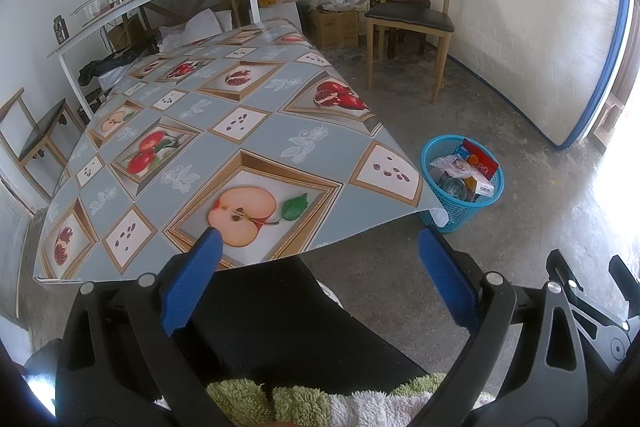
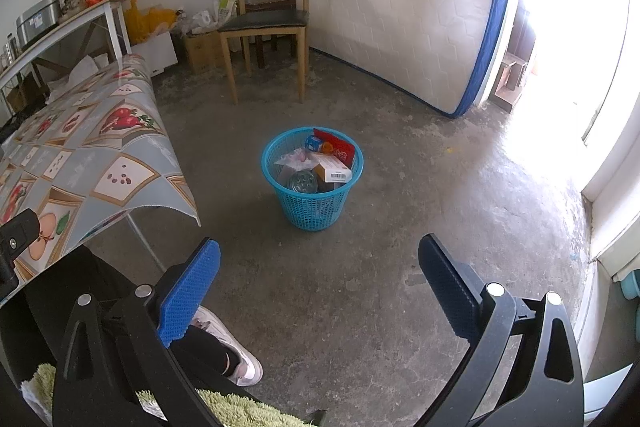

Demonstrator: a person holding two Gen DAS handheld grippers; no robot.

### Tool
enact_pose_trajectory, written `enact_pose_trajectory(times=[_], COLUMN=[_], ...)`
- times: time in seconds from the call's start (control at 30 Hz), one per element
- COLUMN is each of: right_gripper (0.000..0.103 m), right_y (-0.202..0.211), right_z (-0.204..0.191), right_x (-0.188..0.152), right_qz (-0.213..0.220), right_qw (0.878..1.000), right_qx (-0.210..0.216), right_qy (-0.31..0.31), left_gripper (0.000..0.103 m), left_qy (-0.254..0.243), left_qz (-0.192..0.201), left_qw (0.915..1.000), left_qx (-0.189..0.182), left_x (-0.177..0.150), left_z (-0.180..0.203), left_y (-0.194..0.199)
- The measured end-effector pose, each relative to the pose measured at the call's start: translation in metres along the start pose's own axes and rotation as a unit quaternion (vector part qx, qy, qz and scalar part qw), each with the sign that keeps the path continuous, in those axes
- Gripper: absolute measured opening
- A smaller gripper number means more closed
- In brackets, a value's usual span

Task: Collect trash

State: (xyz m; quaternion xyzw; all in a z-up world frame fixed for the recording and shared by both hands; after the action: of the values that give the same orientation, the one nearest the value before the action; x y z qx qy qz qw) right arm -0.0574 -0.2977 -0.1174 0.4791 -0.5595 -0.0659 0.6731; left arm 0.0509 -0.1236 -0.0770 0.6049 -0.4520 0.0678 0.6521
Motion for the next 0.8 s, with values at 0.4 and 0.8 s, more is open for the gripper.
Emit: enact_pose_trajectory(times=[0.4, 0.8], right_gripper=[0.097, 0.097], right_y=[0.0008, 0.0012], right_z=[0.0005, 0.0008], right_x=[0.0012, 0.0019], right_qz=[0.001, 0.001], right_qw=[1.0, 1.0], right_qx=[0.0, 0.0], right_qy=[0.001, 0.001], left_gripper=[0.094, 0.095], left_qy=[0.0, -0.001], left_qz=[0.0, 0.0], left_qw=[1.0, 1.0], left_qx=[-0.001, -0.001], left_x=[0.0002, -0.0003], left_z=[0.0002, 0.0034], left_y=[0.0003, -0.0003])
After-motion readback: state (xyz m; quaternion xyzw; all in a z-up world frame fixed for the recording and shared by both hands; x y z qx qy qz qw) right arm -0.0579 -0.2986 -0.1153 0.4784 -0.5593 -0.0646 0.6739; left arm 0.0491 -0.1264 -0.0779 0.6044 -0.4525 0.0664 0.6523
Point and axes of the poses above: each gripper's, at about its wrist camera, not at the fingertips, and y roughly against the way its jaws point, z to its right, x to its top, the point moved 6 cm from there along -y, roughly the way its jaws point, and after that the axes turned 7 degrees about -y, right-handed, at the moved point
